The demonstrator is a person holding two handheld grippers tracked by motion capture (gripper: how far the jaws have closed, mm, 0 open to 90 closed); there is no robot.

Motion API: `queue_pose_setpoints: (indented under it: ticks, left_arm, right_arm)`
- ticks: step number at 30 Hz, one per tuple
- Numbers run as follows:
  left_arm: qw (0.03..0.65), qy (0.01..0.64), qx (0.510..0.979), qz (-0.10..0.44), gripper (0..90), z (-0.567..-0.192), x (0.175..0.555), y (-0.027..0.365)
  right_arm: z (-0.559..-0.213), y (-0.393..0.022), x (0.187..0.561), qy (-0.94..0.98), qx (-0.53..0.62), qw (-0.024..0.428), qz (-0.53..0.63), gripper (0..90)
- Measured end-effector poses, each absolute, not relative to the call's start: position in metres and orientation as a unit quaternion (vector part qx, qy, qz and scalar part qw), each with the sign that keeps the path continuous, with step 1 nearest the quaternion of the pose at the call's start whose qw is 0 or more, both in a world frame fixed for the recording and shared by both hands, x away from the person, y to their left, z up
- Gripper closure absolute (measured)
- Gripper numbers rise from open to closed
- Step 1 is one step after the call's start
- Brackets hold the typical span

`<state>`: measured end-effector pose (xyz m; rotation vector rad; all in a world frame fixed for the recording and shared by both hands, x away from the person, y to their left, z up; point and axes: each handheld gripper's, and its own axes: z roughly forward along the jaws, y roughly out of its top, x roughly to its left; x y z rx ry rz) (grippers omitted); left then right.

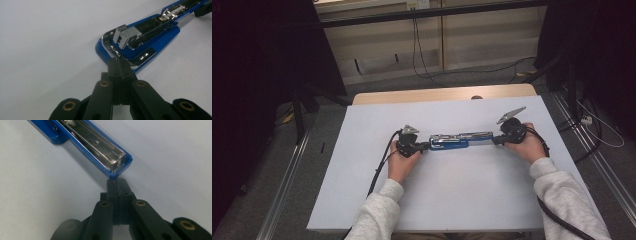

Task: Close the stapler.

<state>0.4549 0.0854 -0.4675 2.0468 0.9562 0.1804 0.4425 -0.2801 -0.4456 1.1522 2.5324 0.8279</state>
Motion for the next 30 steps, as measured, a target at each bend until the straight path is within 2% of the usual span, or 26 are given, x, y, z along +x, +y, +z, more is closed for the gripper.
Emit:
queue_pose_setpoints:
  ticks: [14,30]
  left_arm:
    - [0.42,0.381,0.821,0.068,90.0,-0.468,0.457,0.086]
    - [0.419,0.383,0.821,0.066,89.9,-0.468,0.458,0.086]
  right_arm:
    - [-0.445,-0.279,0.442,0.862,0.398,0.113,0.293,90.0]
    - [-0.432,-0.273,0.441,0.844,0.379,0.134,0.355,90.0]
